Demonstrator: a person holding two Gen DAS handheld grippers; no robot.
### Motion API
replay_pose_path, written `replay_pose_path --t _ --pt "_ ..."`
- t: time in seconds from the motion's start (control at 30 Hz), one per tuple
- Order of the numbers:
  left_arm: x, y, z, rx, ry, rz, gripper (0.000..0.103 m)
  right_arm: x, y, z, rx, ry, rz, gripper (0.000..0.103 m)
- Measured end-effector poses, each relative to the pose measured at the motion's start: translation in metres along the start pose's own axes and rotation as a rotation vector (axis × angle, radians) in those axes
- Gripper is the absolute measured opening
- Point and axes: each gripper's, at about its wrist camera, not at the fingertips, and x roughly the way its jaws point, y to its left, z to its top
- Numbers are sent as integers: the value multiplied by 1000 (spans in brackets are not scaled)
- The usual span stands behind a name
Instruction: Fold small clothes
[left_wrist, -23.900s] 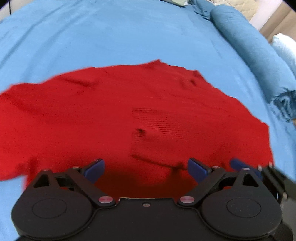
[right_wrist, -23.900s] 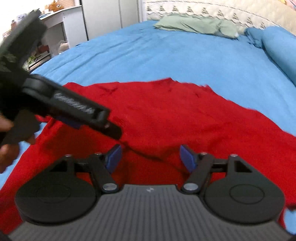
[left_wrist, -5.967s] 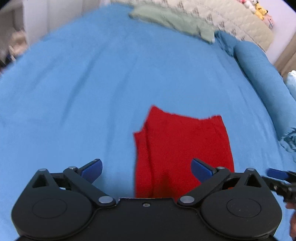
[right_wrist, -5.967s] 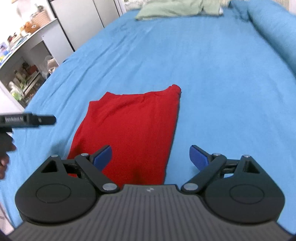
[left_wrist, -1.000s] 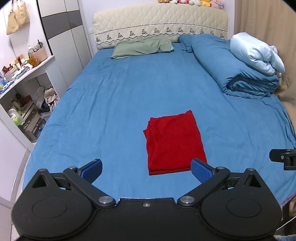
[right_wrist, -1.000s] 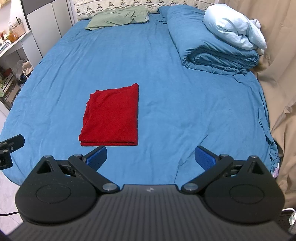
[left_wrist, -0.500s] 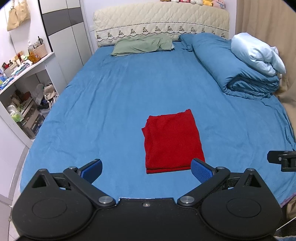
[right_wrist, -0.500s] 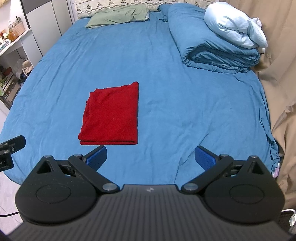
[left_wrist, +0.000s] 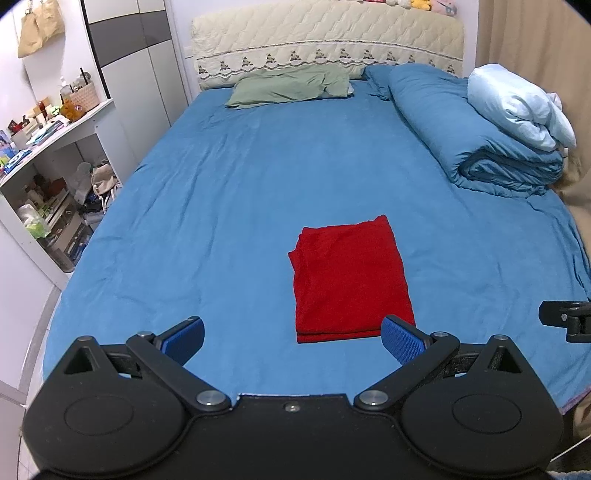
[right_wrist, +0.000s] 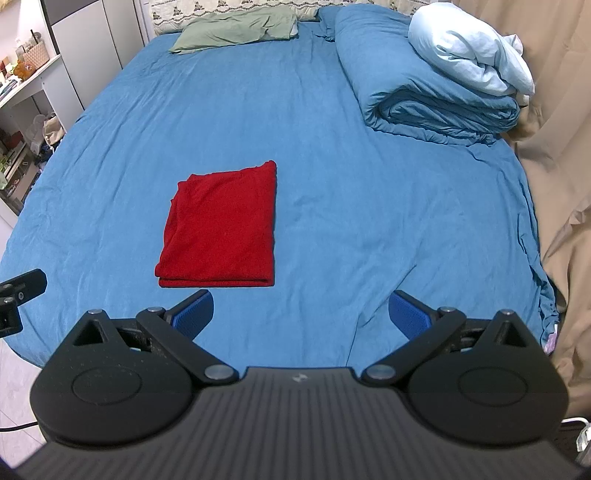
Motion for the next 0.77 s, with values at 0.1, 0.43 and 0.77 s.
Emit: replay_pose_path --t 0.1,0.43,0.77 --pt "-1 -1 -1 2 -3 3 103 0 0 0 -1 1 1 103" --pt "-3 -2 -1 18 -19 3 103 0 -2 0 1 -4 0 103" --pt "0 1 3 14 -22 -6 103 1 -9 5 9 2 -5 103"
